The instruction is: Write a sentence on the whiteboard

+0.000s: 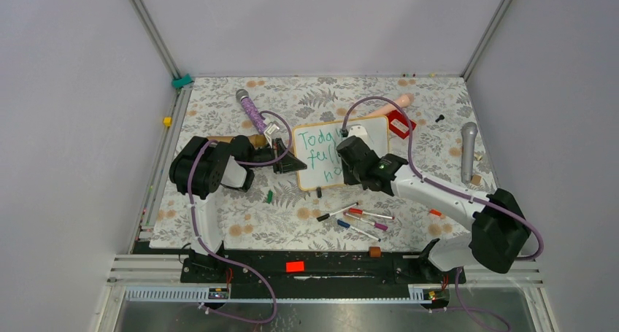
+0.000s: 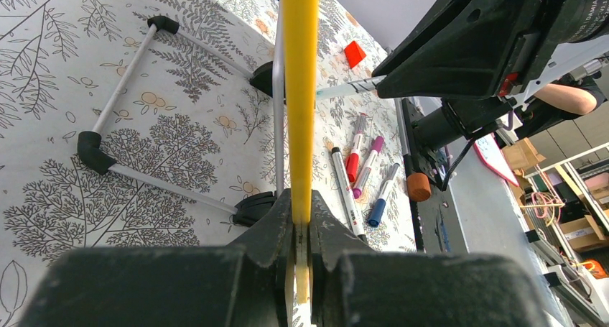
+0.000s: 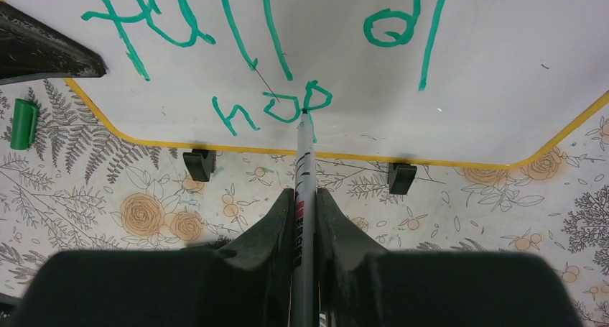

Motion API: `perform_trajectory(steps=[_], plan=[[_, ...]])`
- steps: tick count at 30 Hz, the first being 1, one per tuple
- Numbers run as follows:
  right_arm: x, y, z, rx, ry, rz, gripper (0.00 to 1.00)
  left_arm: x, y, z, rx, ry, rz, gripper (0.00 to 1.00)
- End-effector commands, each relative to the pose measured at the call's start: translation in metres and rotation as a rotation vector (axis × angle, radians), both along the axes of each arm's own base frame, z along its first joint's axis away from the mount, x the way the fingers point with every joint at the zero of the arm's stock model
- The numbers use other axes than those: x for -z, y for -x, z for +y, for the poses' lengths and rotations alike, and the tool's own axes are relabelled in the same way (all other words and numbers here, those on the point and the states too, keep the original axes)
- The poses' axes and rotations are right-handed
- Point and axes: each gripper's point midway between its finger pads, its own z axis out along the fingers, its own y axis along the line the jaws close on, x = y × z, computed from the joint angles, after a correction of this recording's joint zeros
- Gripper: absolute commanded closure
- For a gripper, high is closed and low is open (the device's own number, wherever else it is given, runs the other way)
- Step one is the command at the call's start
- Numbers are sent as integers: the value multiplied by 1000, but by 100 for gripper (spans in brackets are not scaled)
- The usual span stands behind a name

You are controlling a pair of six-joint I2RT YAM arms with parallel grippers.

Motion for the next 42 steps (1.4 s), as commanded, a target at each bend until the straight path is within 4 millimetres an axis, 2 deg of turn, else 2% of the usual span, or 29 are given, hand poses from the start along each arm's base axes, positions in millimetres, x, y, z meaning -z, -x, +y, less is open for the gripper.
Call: perform_trajectory(steps=[1, 7, 12, 19, 32, 42], plan=[[-22, -7, -3, 24, -71, -82, 100, -13, 3, -4, 48, 22, -101, 100], [-19, 1, -16, 51, -78, -88, 100, -12, 3, -4, 48, 21, -99, 100], [-11, -3, -27, 103, -74, -72, 100, -12, 3, -5, 48, 21, -98, 100], [-14, -14, -25, 113, -80, -79, 100, -11, 4, -4, 49, 20, -95, 100], [-16, -23, -21, 108, -91, -91, 100, -11, 3, -4, 48, 20, -96, 100], [-12, -24, -47, 192, 18, -73, 100, -11, 4, -4, 49, 20, -96, 100]])
